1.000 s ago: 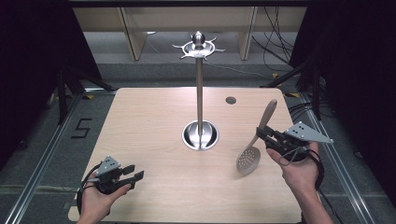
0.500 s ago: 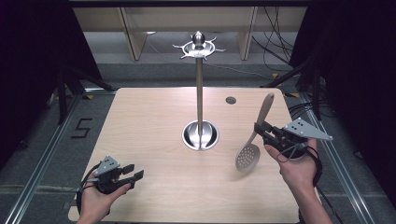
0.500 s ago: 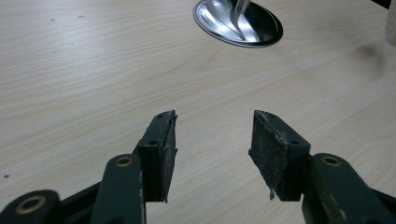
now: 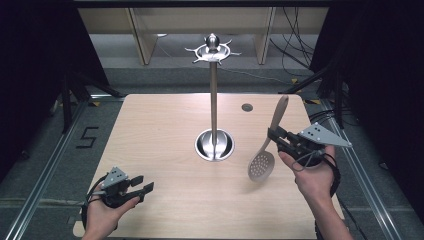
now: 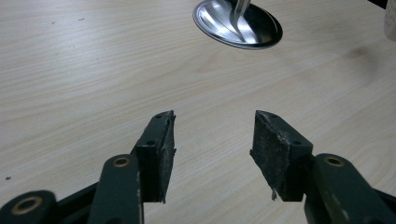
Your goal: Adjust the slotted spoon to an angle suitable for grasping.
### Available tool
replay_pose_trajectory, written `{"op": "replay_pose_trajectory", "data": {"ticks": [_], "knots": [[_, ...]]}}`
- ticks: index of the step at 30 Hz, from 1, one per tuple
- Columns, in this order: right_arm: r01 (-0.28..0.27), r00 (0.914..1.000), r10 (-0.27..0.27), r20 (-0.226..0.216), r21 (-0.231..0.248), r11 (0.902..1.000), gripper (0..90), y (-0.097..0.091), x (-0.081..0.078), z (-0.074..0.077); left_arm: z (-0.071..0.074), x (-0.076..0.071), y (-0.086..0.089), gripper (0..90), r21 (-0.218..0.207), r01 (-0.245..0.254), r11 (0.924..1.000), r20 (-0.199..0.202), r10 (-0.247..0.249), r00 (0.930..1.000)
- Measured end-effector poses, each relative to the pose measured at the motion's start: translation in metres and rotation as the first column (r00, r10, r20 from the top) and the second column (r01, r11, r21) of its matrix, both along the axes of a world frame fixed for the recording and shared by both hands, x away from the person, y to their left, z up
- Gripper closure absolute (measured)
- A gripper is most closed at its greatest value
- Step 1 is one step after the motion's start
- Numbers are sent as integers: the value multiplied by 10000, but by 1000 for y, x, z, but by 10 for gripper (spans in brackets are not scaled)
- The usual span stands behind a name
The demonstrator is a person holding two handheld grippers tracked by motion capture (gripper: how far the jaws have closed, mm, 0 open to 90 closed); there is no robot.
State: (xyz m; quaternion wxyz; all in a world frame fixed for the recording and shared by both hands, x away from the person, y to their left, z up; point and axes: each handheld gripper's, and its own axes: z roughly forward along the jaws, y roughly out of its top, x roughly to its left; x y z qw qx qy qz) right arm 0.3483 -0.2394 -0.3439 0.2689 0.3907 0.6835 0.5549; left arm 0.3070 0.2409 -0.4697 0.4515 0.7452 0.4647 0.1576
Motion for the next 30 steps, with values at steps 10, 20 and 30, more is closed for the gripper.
{"op": "replay_pose_trajectory", "data": {"ticks": [10,20,30], "knots": [[-43,9998,44,174,-58,10000,750,8,3,4,0,0,0,476,-11,20,10000,7,-20,10000],[-138,9996,139,264,-48,9999,750,17,5,7,0,0,0,474,37,61,10000,47,-61,10000],[-165,9996,165,239,-14,9999,750,23,7,10,1,-1,0,474,71,21,10000,69,-22,10000]]}}
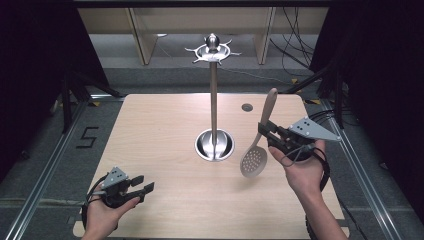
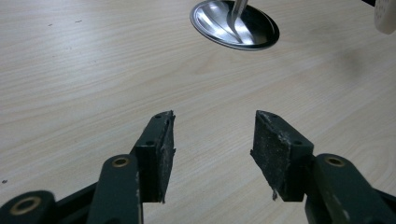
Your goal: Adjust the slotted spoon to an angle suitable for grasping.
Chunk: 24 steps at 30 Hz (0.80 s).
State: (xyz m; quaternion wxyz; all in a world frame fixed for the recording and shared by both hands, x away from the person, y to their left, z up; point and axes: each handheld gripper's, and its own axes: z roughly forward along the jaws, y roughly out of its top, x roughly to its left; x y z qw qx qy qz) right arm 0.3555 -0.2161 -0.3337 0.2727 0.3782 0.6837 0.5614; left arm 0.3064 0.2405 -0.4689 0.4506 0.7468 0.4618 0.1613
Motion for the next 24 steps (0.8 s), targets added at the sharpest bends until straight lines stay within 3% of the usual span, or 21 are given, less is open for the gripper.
{"op": "replay_pose_trajectory", "data": {"ticks": [24], "knots": [[-235,9996,234,161,36,9997,750,25,8,10,0,1,0,474,-47,63,10000,38,-62,10000]]}}
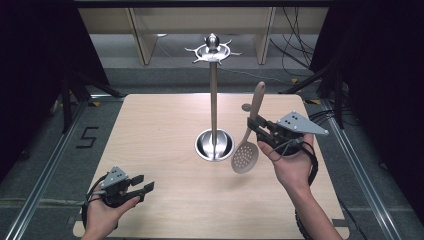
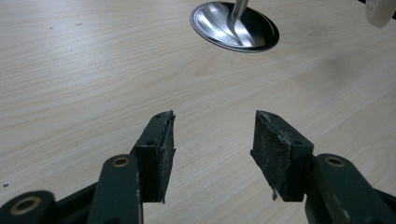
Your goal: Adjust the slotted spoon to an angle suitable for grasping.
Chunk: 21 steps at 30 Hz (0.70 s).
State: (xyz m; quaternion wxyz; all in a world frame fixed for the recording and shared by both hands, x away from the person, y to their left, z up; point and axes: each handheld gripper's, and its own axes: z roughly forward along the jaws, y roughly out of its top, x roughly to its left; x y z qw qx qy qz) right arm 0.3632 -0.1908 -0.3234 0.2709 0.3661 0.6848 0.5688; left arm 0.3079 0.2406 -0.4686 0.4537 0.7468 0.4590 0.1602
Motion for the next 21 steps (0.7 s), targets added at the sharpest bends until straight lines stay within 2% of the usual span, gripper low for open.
{"op": "replay_pose_trajectory", "data": {"ticks": [2,3,8,12,16,19,21], "knots": [[50,9999,-47,143,-181,9998,750,1,1,1,0,0,0,474,-6,-3,10000,-4,3,10000],[120,9999,-120,-95,-15,9999,750,2,-1,1,0,1,0,474,-90,-37,10000,-49,36,10000],[315,9995,-313,89,-172,9994,750,3,1,2,0,2,-1,474,-11,-19,10000,15,19,10000],[541,9984,-541,-154,-51,9985,750,8,-3,4,-1,2,-2,474,-145,-23,9999,-46,22,10000],[542,9985,-541,70,-236,9983,750,9,-4,5,-1,1,-2,474,-61,13,10000,22,-12,10000],[602,9981,-600,105,-177,9980,750,10,-5,6,-1,0,-3,474,-196,-51,9998,21,51,10000],[574,9984,-574,17,-82,9983,750,10,-7,6,0,0,-2,474,-72,56,10000,39,-56,10000]]}}
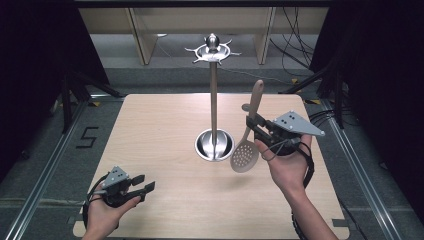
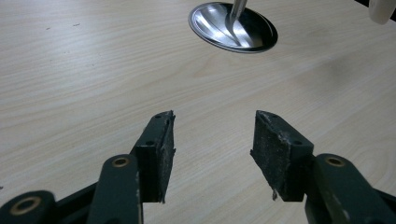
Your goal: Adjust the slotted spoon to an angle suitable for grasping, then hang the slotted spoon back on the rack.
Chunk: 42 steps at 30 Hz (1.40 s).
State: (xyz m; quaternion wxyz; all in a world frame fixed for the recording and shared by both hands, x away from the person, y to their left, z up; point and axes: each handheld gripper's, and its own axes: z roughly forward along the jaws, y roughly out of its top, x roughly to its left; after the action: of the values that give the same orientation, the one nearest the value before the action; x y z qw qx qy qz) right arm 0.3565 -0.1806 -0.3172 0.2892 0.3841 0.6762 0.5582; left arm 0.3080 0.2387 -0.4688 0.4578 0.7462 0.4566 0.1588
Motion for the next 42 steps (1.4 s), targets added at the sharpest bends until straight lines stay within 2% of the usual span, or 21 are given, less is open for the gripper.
{"op": "replay_pose_trajectory", "data": {"ticks": [5,7,9,11,12,13,14,16,18,23,24,25,29,30,31,32,34,36,37,39,42], "knots": [[26,10000,-25,55,-81,10000,750,1,-1,1,1,-2,0,474,-128,-48,9999,72,49,10000],[22,10000,-21,29,-108,9999,750,2,-1,1,6,-2,-1,468,-170,-18,9999,492,26,9988],[4,10000,-4,-8,-91,10000,750,4,0,1,10,-1,-4,441,-347,-31,9994,663,54,9978],[-145,9994,157,300,-418,9990,750,4,3,2,22,1,-9,420,-366,146,9992,1155,-103,9933],[-116,9998,122,155,-373,9992,750,6,2,2,27,2,-11,413,-464,200,9987,1309,-138,9913],[-197,9998,195,-60,-262,9995,750,7,2,2,35,3,-14,409,-533,291,9982,1571,-204,9874],[-239,9996,245,131,-419,9988,750,8,4,2,43,4,-17,406,-602,471,9971,1858,-351,9820],[-261,9996,265,104,-372,9990,750,10,4,1,62,8,-25,401,-792,774,9939,2287,-574,9718],[-356,9988,374,312,-565,9978,750,11,6,1,82,14,-33,398,-953,1177,9885,2728,-877,9581],[-269,9996,271,55,-368,9990,750,14,4,-3,128,33,-62,338,-1385,2180,9661,3477,-1587,9241],[-315,9994,320,122,-417,9986,750,15,4,-4,134,38,-69,328,-1429,2508,9574,3696,-1834,9109],[-261,9996,263,44,-457,9986,750,15,3,-5,141,41,-75,322,-1317,2448,9606,3772,-1798,9085],[-390,9992,389,-33,-389,9985,750,18,2,-9,157,51,-103,327,-1422,3003,9432,4048,-2215,8872],[-410,9990,418,164,-497,9979,750,18,3,-9,160,53,-109,334,-1433,3123,9391,4086,-2312,8829],[-410,9991,407,-75,-460,9981,750,19,2,-10,163,56,-115,342,-1391,3256,9352,4130,-2441,8774],[-409,9988,426,244,-642,9971,750,19,4,-11,164,58,-119,349,-1351,3294,9345,4132,-2490,8759],[-514,9987,515,11,-588,9969,750,21,3,-12,168,62,-128,366,-1223,3350,9343,4152,-2584,8723],[-483,9986,493,162,-620,9969,750,22,3,-14,171,65,-133,382,-1185,3424,9320,4137,-2672,8703],[-564,9983,554,-196,-526,9970,750,23,2,-14,172,65,-136,395,-1197,3438,9314,4103,-2690,8714],[-612,9981,610,-61,-600,9963,750,24,3,-14,176,67,-141,416,-1161,3534,9282,4065,-2802,8696],[-584,9981,574,-227,-472,9972,750,27,2,-14,182,68,-150,444,-1069,3764,9203,4085,-3045,8604]]}}
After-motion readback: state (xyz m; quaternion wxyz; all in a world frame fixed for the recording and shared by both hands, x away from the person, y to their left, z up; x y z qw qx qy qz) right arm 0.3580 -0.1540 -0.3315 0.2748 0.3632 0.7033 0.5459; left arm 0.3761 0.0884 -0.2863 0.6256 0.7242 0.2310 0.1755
